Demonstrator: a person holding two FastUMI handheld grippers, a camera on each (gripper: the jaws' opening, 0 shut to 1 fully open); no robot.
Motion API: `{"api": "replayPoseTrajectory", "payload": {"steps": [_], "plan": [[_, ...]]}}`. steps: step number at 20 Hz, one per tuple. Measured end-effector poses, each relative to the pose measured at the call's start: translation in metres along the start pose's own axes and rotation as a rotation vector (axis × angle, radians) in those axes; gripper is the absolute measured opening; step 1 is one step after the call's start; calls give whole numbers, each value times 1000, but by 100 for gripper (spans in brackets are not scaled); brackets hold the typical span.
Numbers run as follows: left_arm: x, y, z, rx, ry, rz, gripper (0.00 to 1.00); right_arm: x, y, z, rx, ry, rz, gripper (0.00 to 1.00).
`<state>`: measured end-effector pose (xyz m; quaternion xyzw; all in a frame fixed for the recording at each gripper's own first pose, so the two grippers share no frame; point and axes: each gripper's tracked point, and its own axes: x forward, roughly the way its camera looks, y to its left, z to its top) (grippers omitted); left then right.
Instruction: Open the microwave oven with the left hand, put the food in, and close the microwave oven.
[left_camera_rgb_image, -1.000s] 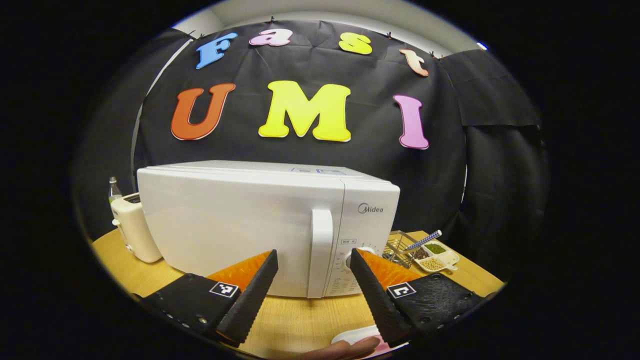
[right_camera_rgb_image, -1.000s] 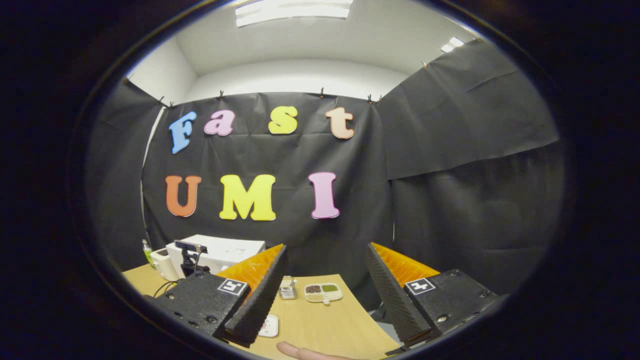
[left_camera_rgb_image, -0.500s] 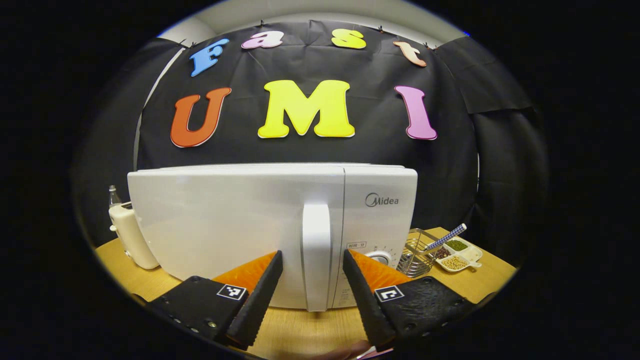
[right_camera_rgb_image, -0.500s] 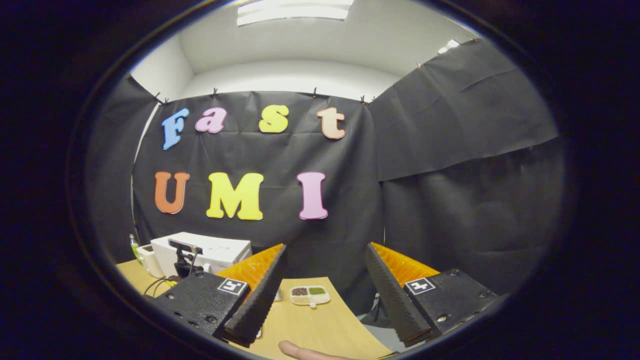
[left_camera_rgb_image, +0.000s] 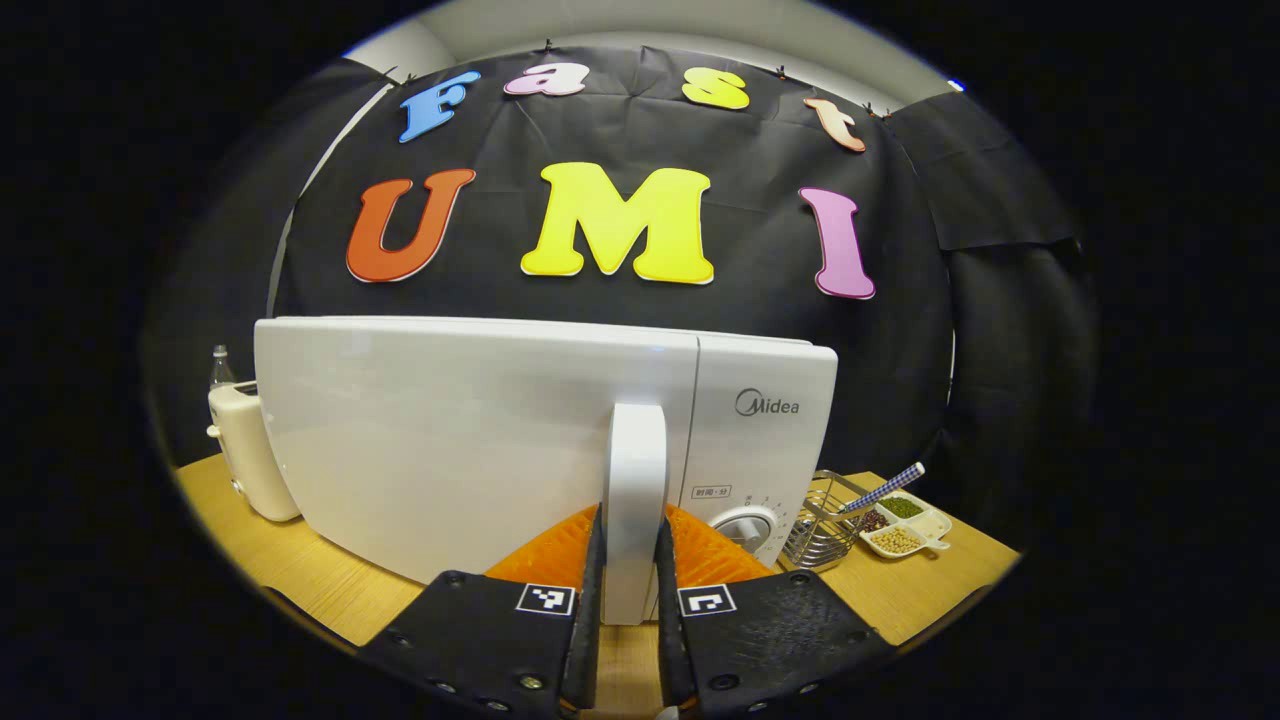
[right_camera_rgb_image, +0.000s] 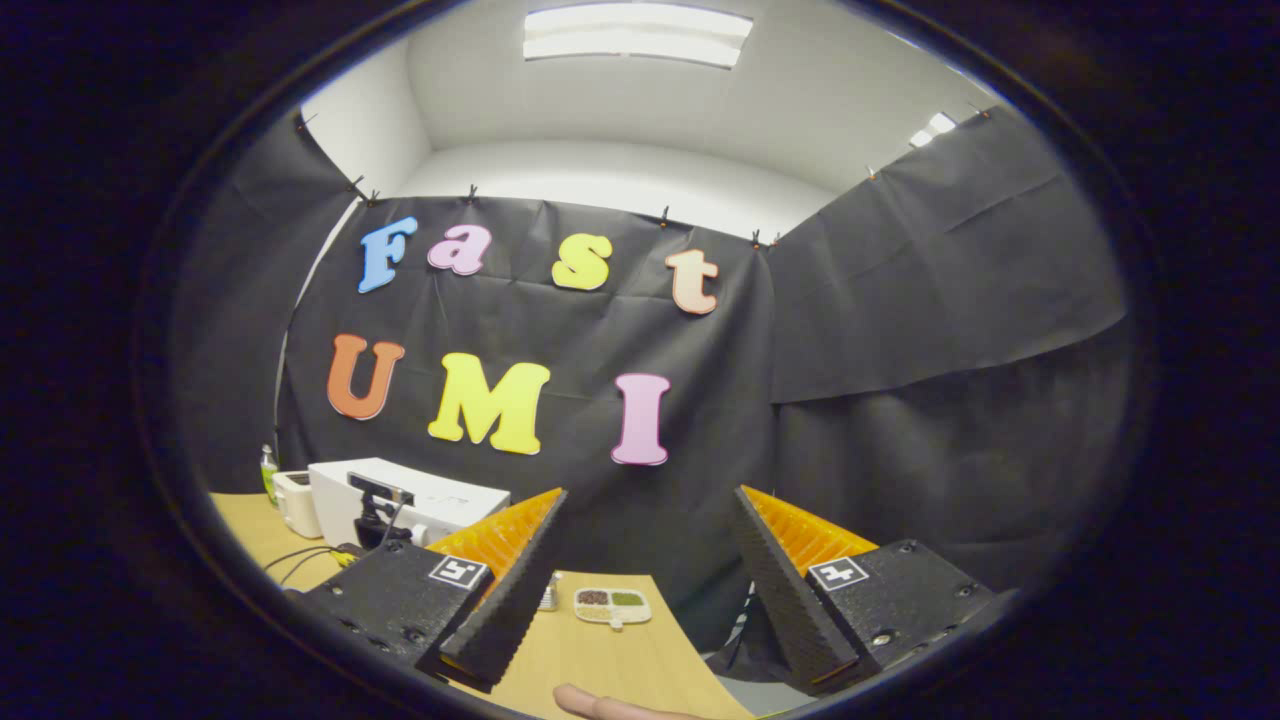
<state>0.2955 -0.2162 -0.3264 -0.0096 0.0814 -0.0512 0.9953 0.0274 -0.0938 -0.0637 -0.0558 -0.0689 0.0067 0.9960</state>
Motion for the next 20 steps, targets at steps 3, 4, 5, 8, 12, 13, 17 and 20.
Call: {"api": "replayPoseTrajectory", "payload": {"steps": [3, 4, 5, 8, 12, 13, 17, 20], "plan": [[2, 1, -9, -23, 21, -23, 9, -3, -13, 8, -20, -3, -42, 100], [1, 2, -10, -23, 31, -34, 8, -6, -15, 9, -28, -7, -55, 100], [1, 0, -9, -17, 37, -40, 8, -8, -15, 12, -28, -13, -61, 100], [-2, 2, -10, -10, 52, -40, 4, -14, -12, 12, 3, -3, -40, 100], [-42, 7, -9, -9, 12, -54, 2, -19, -8, 2, 48, 37, 26, 96], [-53, 10, -9, -15, 4, -82, 3, -19, -12, 0, 49, 45, 21, 100], [-95, 23, -12, 16, -5, -141, 3, -22, -17, -12, 76, 97, -24, 100], [-124, 41, -16, 6, -4, -143, 2, -32, -8, -4, 138, 91, -33, 100]]}}
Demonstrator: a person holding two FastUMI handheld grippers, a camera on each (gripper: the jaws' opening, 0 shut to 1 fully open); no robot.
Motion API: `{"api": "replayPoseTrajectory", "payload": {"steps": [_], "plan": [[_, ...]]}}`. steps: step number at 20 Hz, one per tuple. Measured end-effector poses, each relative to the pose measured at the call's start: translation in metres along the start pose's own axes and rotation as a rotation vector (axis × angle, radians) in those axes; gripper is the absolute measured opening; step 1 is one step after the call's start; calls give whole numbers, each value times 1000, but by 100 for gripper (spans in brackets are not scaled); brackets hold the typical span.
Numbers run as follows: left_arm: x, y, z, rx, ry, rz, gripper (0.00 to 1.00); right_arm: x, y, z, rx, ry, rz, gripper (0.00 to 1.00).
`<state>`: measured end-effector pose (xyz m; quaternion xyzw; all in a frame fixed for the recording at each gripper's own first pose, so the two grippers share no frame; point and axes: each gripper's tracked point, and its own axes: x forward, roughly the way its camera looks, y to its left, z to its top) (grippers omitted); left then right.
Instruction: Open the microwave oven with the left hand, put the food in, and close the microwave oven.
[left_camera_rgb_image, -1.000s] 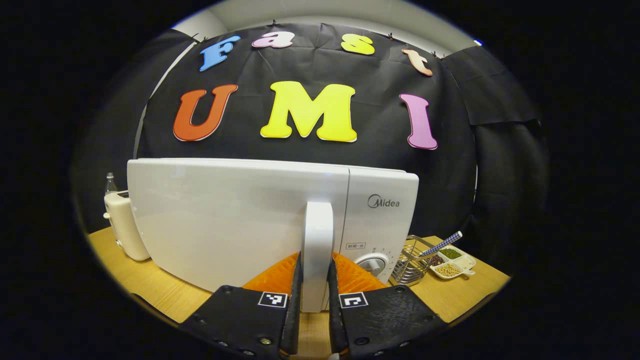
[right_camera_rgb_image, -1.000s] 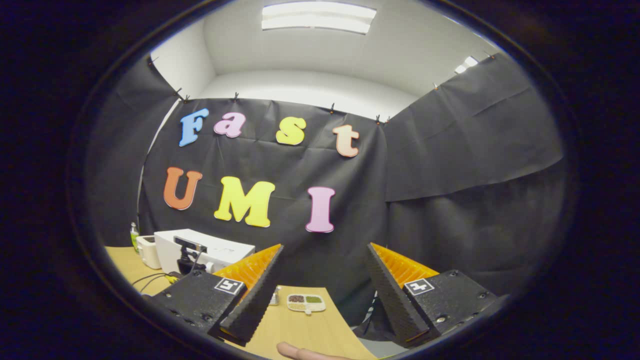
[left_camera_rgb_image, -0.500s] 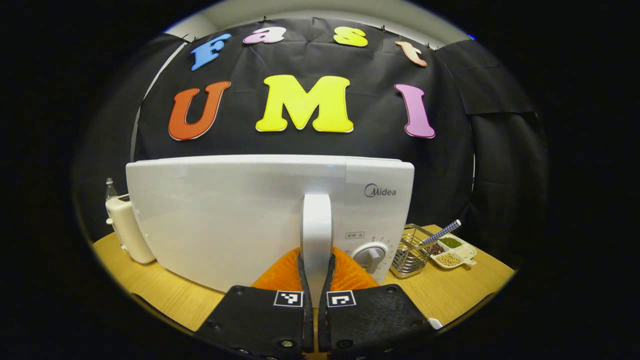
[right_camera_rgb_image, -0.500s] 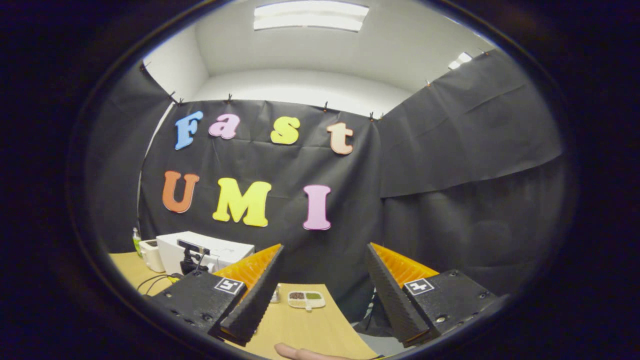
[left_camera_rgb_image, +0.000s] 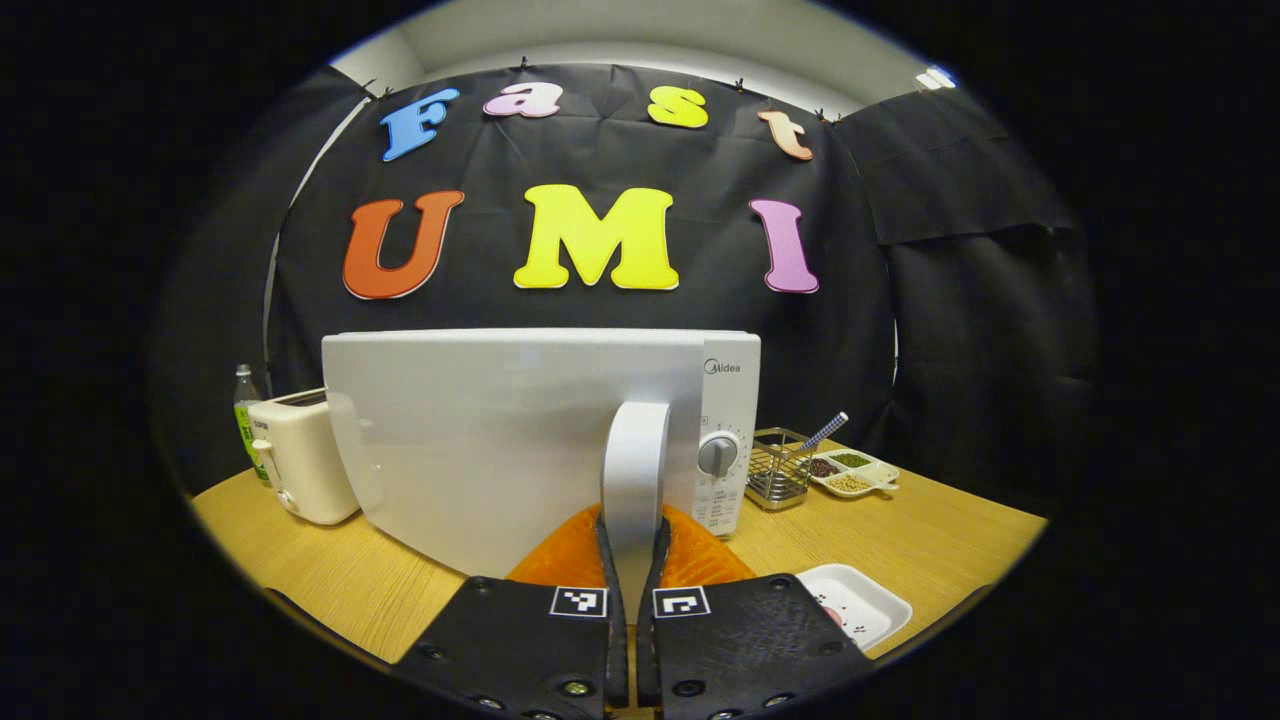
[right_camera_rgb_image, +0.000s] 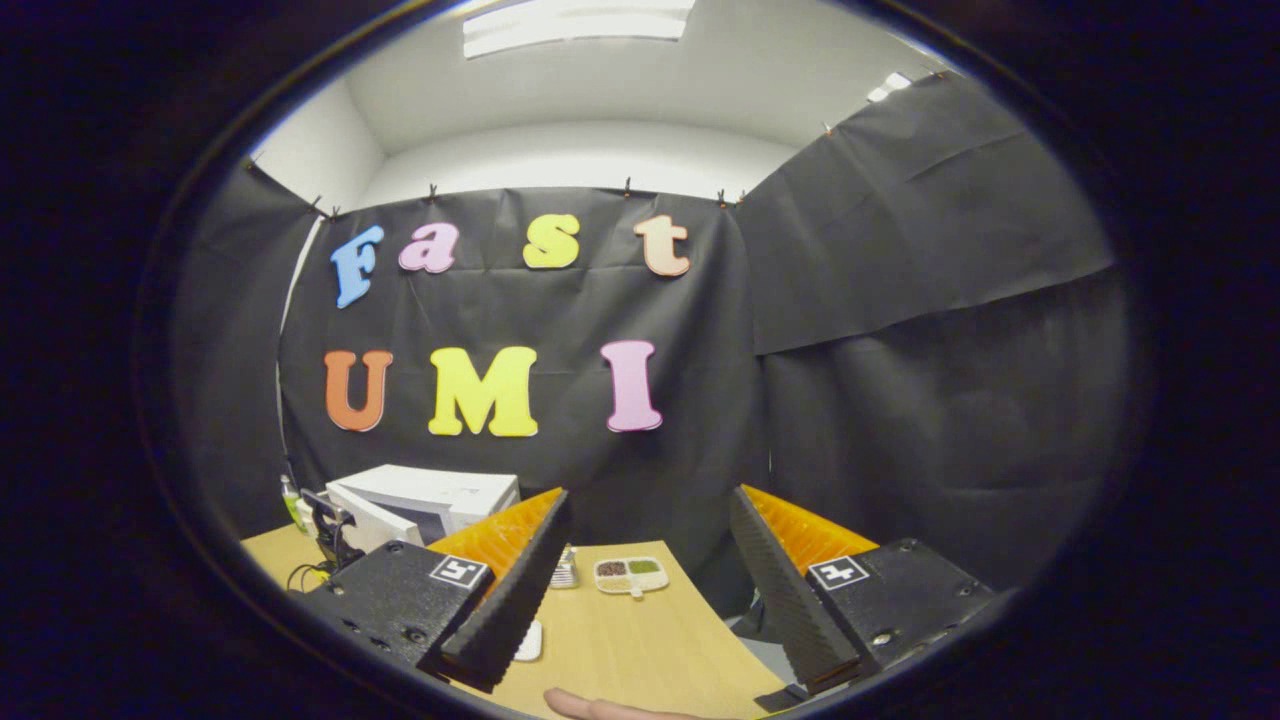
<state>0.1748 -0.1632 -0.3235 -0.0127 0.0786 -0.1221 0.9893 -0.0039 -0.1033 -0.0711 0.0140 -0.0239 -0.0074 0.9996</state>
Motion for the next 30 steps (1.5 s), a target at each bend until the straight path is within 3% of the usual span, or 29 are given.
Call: {"api": "replayPoseTrajectory", "payload": {"steps": [2, 5, 9, 14, 15, 16, 17, 18, 19, 20, 22, 24, 25, 26, 30], "plan": [[-22, 10, -1, 8, -7, 7, 3, -8, 8, -1, 8, 2, 15, 96], [-52, 31, -2, 34, -16, 29, 2, -19, 18, 6, 17, -3, 35, 100], [-87, 58, -7, 12, -17, 39, 5, -25, 26, 10, 23, -25, 29, 100], [-134, 112, -10, -3, -59, 104, 5, -24, 31, 7, 48, -52, -16, 100], [-148, 130, -15, -27, -55, 144, 13, -23, 34, 3, 54, -43, -15, 100], [-160, 146, -20, -55, -52, 182, 13, -22, 37, 0, 58, -33, -12, 100], [-178, 164, -25, -83, -43, 235, 27, -19, 39, -2, 57, -25, -5, 100], [-192, 176, -31, -103, -16, 268, 31, -15, 40, -3, 50, -20, -6, 100], [-204, 187, -39, -108, 15, 297, 43, -10, 41, -5, 38, -15, -7, 100], [-216, 193, -43, -104, 46, 316, 42, -3, 42, -7, 25, -9, -8, 100], [-234, 198, -37, -83, 60, 338, 90, 9, 45, -12, 8, 9, -9, 100], [-250, 199, -14, -43, 46, 348, 92, 23, 49, -21, -3, 42, -7, 100], [-255, 197, -3, -27, 46, 350, 84, 31, 52, -27, -9, 62, 0, 100], [-260, 194, 8, -9, 47, 353, 94, 38, 56, -32, -18, 82, 12, 100], [-271, 170, 69, 2, -1, 311, 93, 66, 62, -43, -74, 155, 43, 100]]}}
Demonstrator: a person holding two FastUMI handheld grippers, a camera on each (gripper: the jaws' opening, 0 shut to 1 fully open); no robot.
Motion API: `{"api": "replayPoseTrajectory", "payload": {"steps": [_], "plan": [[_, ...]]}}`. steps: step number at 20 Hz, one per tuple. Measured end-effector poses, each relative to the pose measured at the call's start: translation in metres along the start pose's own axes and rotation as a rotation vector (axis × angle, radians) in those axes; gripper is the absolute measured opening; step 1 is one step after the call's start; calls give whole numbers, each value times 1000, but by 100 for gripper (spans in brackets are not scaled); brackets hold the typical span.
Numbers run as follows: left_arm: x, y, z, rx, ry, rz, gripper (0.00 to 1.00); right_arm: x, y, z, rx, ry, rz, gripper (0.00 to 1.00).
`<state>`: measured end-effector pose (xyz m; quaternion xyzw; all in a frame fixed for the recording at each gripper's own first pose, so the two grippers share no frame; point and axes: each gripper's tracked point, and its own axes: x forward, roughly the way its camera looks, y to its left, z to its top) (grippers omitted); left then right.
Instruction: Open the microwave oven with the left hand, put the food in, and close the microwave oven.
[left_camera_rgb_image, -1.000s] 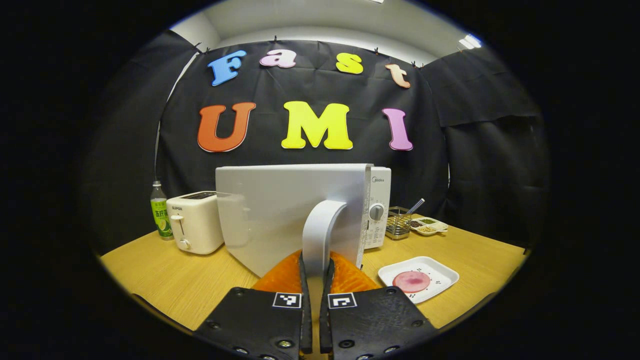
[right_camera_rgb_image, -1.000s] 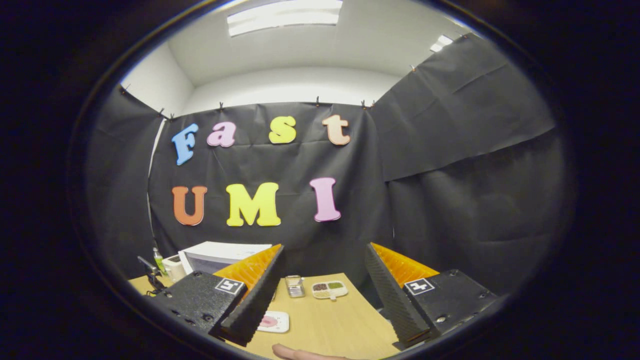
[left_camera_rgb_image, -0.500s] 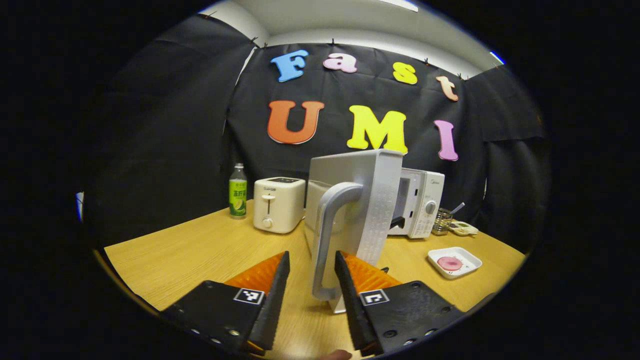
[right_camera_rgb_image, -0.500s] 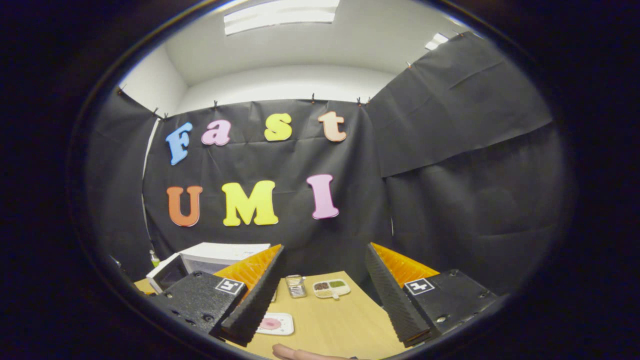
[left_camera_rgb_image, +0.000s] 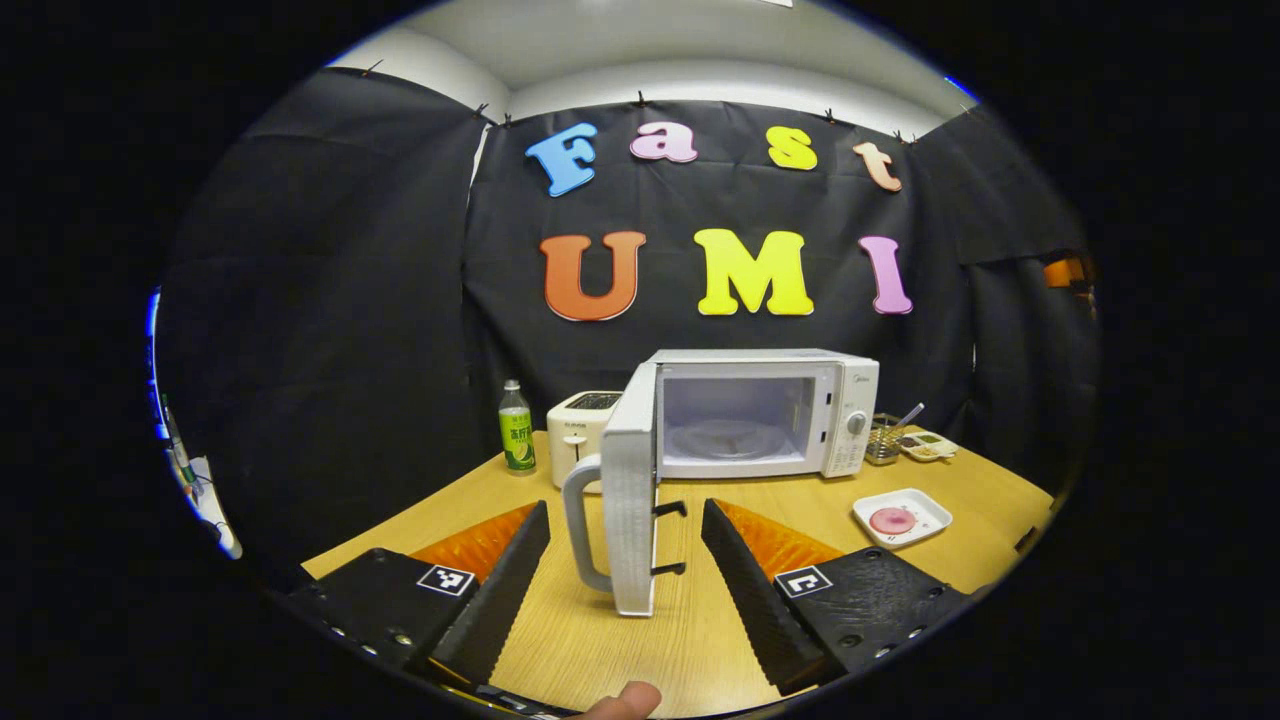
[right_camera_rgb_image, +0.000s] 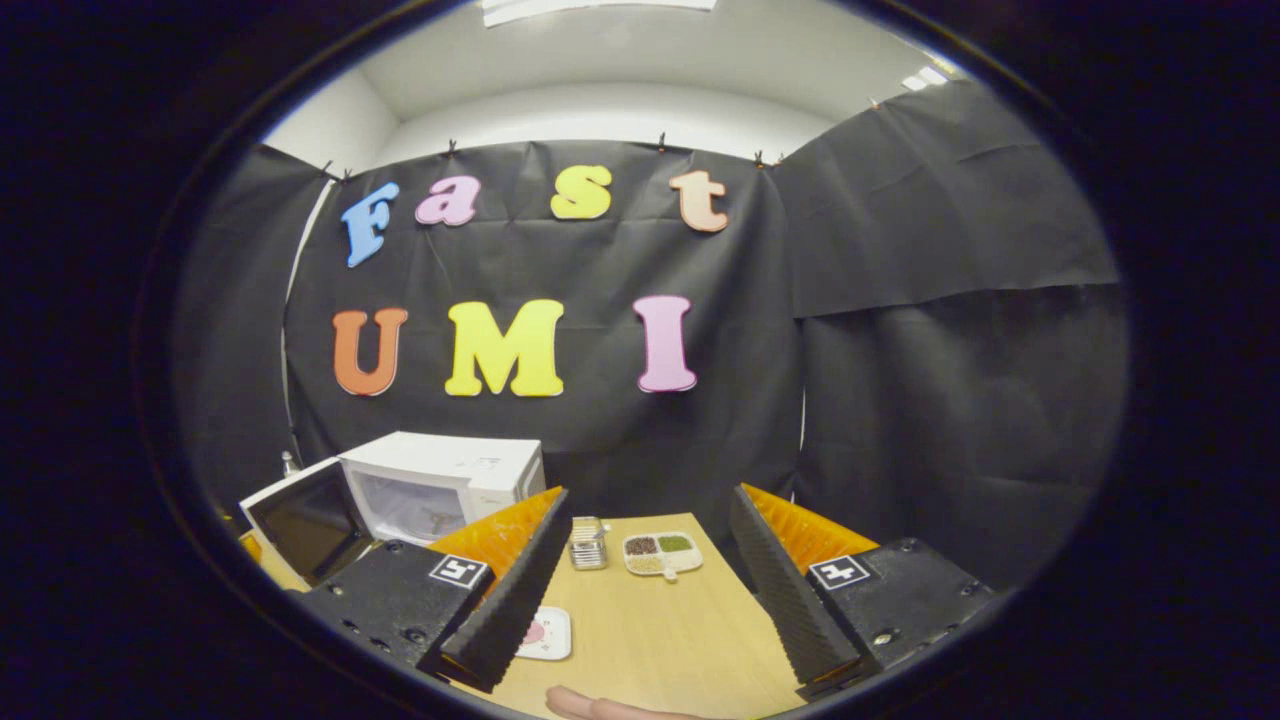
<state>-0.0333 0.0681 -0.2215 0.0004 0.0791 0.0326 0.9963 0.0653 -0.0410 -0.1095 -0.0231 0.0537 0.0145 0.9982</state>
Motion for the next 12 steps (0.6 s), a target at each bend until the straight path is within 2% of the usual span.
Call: {"api": "replayPoseTrajectory", "payload": {"steps": [5, 6, 8, 10, 12], "plan": [[-9, -27, 72, -7, -78, -35, 93, 48, 13, -11, -87, 90, 53, 100], [-8, -28, 81, -5, -82, -29, 93, 60, 16, -17, -106, 115, 64, 96], [-7, -37, 98, -2, -88, -30, 93, 84, 19, -34, -131, 175, 84, 100], [-2, -37, 105, -10, -78, -7, 93, 101, 40, -55, -128, 249, 159, 97], [3, -41, 112, -23, -81, 5, 93, 117, 54, -79, -114, 327, 218, 100]]}}
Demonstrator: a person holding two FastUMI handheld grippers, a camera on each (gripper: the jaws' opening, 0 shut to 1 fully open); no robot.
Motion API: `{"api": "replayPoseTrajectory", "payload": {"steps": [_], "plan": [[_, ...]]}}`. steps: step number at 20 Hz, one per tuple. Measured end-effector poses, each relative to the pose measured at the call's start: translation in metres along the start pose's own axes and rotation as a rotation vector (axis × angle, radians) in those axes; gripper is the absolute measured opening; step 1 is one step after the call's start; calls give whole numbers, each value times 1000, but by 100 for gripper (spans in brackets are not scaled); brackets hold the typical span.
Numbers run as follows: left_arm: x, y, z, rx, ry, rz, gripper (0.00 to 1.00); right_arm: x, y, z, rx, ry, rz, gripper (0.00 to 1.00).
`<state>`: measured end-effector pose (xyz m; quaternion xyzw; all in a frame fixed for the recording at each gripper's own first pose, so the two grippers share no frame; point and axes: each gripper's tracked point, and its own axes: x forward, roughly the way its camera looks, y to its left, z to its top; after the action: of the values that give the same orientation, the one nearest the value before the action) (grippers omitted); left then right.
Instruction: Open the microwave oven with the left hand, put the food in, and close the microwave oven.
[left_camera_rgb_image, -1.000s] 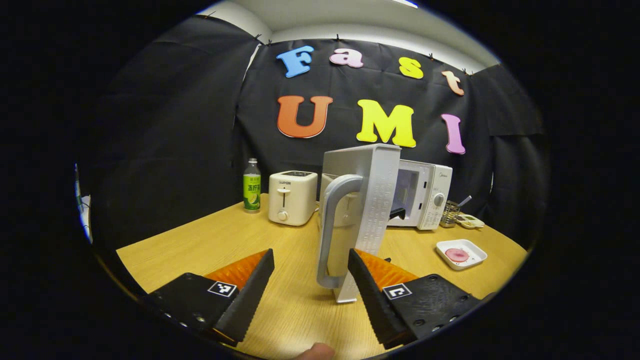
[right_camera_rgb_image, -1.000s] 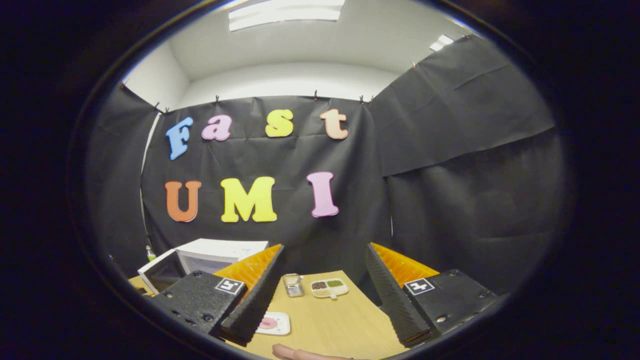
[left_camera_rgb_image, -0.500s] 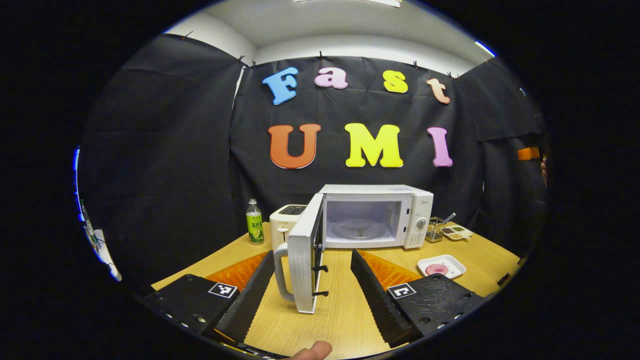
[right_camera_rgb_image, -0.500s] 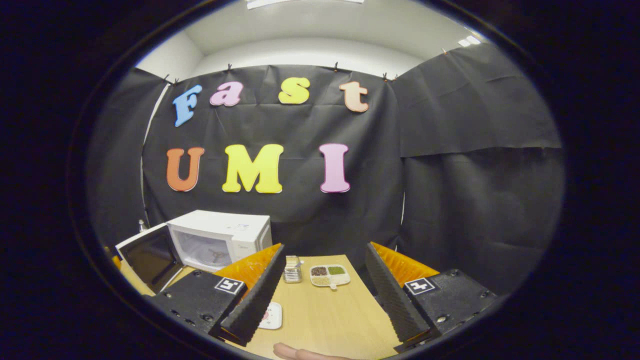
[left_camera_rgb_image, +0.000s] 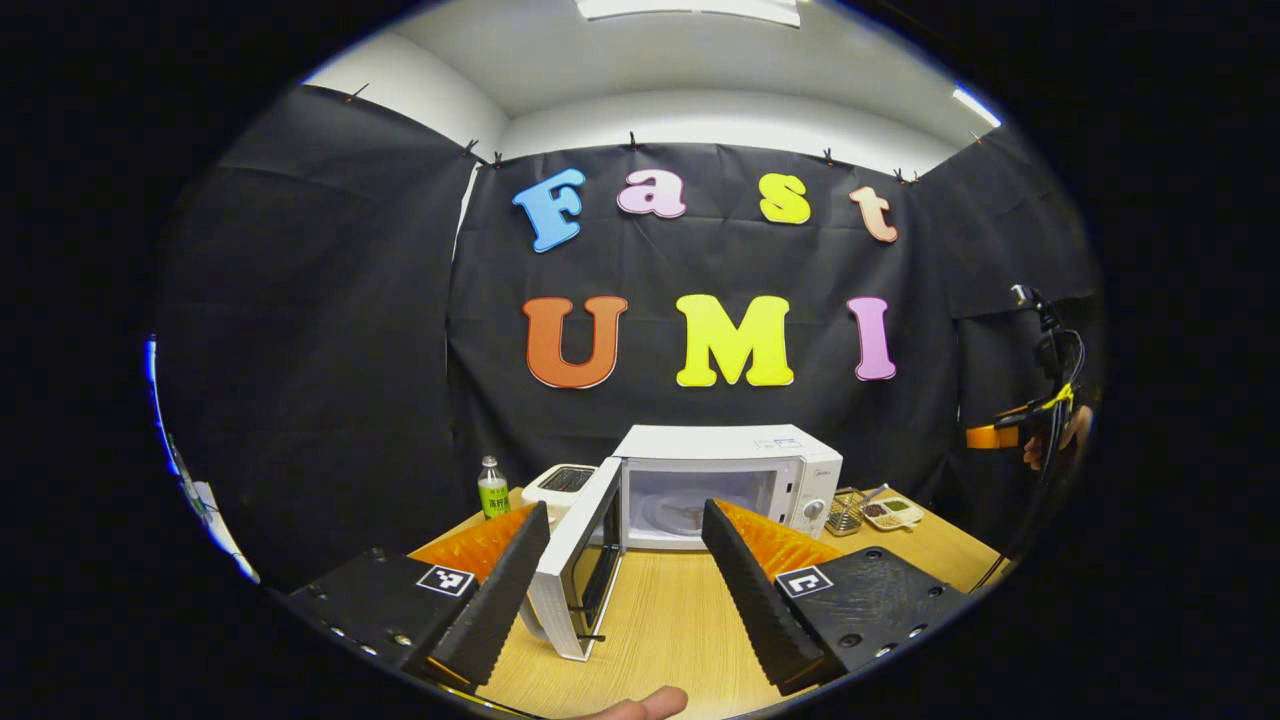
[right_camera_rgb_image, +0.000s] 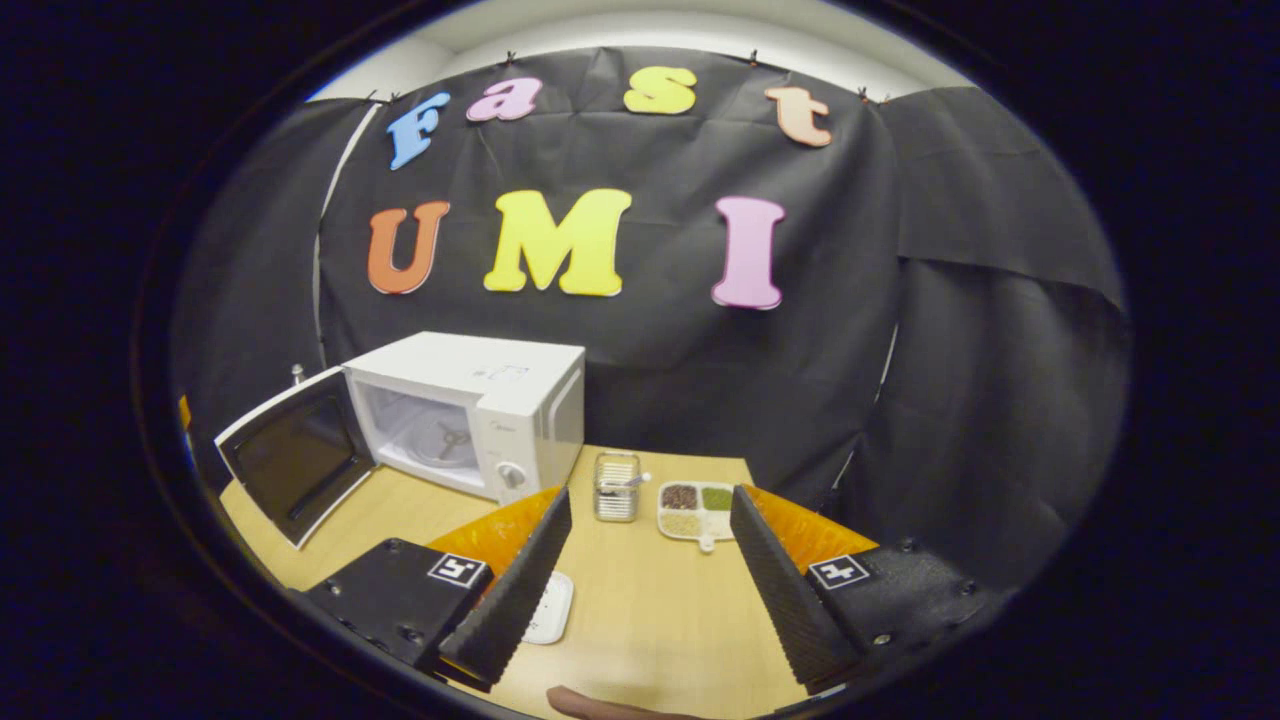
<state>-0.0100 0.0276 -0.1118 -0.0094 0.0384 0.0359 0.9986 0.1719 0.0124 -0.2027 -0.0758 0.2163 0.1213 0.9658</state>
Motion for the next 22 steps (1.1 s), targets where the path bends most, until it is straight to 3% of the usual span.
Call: {"api": "replayPoseTrajectory", "payload": {"steps": [2, 6, 10, 13, 14, 15, 16, 18, 19, 22], "plan": [[5, -9, 4, -3, -3, -5, 93, 26, 9, -21, 0, 90, 41, 96], [9, -27, 11, -4, -35, -34, 93, 69, 25, -68, 31, 263, 104, 100], [14, -43, 11, 13, -45, -72, 93, 94, 30, -114, 80, 409, 117, 100], [18, -44, 9, 36, -50, -71, 93, 109, 38, -154, 151, 546, 176, 99], [19, -43, 7, 39, -46, -68, 93, 112, 41, -169, 184, 596, 189, 85], [19, -43, 5, 39, -42, -67, 93, 116, 46, -182, 217, 641, 208, 95], [20, -44, 2, 39, -37, -67, 93, 120, 52, -190, 244, 677, 228, 84], [21, -37, -5, 44, -21, -52, 93, 126, 65, -207, 285, 740, 267, 78], [23, -34, -7, 56, -18, -41, 93, 126, 72, -213, 296, 769, 290, 87], [24, -30, -14, 66, 0, -28, 93, 128, 88, -229, 335, 842, 344, 70]]}}
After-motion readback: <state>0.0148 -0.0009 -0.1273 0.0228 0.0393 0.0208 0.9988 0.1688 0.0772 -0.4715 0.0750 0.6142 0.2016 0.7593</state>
